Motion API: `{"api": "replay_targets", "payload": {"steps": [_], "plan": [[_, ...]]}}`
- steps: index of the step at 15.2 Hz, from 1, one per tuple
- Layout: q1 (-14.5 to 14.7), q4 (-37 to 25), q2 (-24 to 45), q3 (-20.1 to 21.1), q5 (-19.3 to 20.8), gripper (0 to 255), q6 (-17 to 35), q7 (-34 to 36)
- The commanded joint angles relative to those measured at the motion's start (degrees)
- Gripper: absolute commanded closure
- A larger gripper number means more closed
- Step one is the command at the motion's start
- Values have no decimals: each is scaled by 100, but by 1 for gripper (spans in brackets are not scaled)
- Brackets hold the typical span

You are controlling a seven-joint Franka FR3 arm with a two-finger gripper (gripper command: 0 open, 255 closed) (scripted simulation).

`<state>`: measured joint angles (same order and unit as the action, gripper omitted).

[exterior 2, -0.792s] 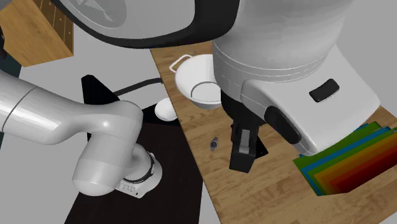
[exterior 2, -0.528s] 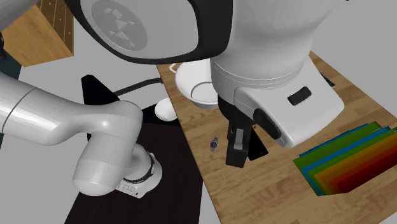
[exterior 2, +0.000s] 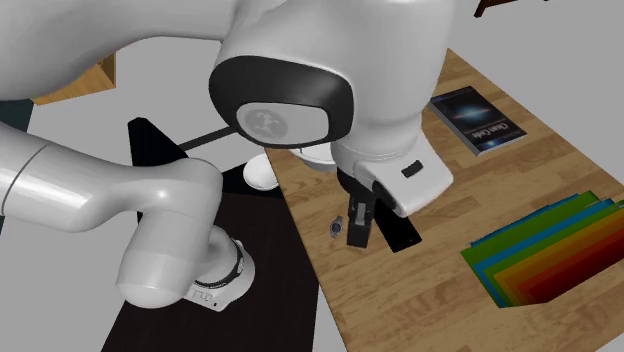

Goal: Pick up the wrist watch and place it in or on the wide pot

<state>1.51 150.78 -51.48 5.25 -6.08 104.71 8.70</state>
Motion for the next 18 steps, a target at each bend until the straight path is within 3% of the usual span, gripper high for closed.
{"api": "replay_targets", "payload": {"steps": [1, 9, 18], "plan": [[83, 363, -11, 179, -79, 0, 340, 106], [474, 1436, 496, 964, -455, 0, 1813, 574], [708, 2019, 2176, 1993, -735, 0, 3916, 1262]]}}
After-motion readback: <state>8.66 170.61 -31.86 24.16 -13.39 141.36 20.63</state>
